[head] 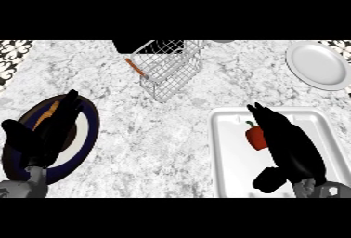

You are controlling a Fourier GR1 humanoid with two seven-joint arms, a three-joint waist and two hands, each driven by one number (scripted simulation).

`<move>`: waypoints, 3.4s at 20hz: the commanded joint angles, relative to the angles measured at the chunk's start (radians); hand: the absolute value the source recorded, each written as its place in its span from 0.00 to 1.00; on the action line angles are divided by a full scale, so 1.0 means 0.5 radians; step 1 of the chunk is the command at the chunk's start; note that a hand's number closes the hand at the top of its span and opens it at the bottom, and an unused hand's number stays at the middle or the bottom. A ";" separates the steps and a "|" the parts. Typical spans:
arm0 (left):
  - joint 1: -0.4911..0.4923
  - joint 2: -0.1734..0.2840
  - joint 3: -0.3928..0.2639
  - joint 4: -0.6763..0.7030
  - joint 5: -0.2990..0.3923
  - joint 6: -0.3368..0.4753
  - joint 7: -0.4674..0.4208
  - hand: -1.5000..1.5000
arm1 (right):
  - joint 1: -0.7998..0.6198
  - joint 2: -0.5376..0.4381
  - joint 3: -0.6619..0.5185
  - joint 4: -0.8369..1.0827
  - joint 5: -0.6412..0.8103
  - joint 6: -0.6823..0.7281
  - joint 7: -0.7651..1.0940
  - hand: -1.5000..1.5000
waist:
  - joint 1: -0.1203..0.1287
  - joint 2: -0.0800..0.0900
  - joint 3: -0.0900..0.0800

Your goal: Pick the bell pepper from the tray and place it in the tiered basket

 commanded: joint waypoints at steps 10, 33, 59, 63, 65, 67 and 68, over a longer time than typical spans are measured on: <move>0.030 -0.056 0.153 -0.073 -0.086 -0.176 0.062 0.50 | 0.034 0.369 -0.054 0.515 0.434 -0.060 -0.048 0.00 | 0.003 0.006 0.005; 0.128 -0.273 0.283 -0.103 -0.270 -0.311 0.064 0.50 | 0.028 0.447 -0.345 0.981 0.755 0.058 -0.547 1.00 | 0.005 0.005 0.005; -0.047 -0.294 0.349 -0.069 -0.317 -0.272 0.228 0.50 | 0.523 0.735 -0.222 -0.210 1.427 -0.983 -0.041 1.00 | -0.042 -0.006 0.006; 0.024 -0.350 0.287 -0.123 -0.400 -0.231 0.183 0.50 | 0.394 0.730 -0.192 -0.522 1.425 -0.784 -0.023 1.00 | -0.011 -0.001 0.004; 0.094 -0.318 0.343 -0.122 -0.307 -0.334 0.131 0.50 | 0.370 0.816 -0.073 -0.673 1.514 -0.686 0.071 1.00 | -0.007 -0.002 0.003; 0.054 -0.377 0.287 -0.150 -0.399 -0.259 0.156 0.50 | 0.087 0.931 -0.066 -0.551 1.531 -0.433 0.146 1.00 | 0.005 0.003 0.004; 0.018 -0.379 0.269 -0.123 -0.400 -0.271 0.190 0.50 | -0.023 0.990 -0.054 -0.568 1.520 -0.318 0.198 1.00 | 0.005 0.004 0.004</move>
